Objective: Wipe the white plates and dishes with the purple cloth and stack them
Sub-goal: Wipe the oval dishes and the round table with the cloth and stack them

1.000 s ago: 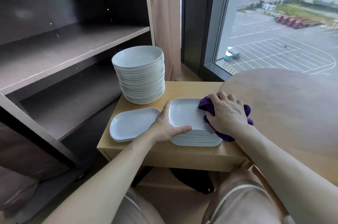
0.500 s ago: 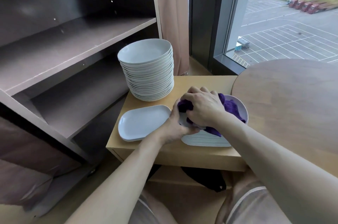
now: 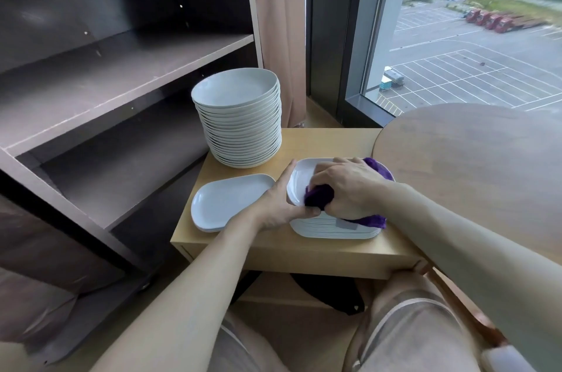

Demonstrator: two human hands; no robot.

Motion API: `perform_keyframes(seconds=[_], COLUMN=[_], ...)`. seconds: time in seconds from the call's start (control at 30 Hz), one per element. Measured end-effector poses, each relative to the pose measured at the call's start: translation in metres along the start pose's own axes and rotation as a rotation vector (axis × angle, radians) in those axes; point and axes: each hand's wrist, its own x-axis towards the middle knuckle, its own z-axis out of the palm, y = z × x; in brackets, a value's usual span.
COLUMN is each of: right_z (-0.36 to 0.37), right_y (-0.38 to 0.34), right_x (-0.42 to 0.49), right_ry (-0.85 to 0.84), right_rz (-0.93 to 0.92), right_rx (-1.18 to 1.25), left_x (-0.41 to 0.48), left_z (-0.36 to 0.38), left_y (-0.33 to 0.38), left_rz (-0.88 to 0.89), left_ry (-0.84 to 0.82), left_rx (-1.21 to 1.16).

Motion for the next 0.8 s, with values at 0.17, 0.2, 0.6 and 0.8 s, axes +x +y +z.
perform_keyframes(seconds=[0.17,0.2,0.6,0.8], right_z=[-0.001,0.000,0.019,0.021], right_y=[0.033,0.042,0.052,0.021], right_x=[-0.031,-0.036,0.005,0.029], right_ry=[0.015,0.025,0.308,0.325], right_rz=[0.085,0.112,0.316,0.234], right_rx=[-0.127,-0.149,-0.177,-0.101], left_x=[0.002,0.003,0.012,0.011], left_z=[0.001,0.001,0.002,0.002], left_y=[-0.003,-0.005,-0.010,-0.012], left_rz=[-0.012,-0.014,-0.016,-0.009], left_ry=[-0.011,-0.016,-0.050,-0.066], left_rx=[-0.023,-0.030,-0.109,-0.131])
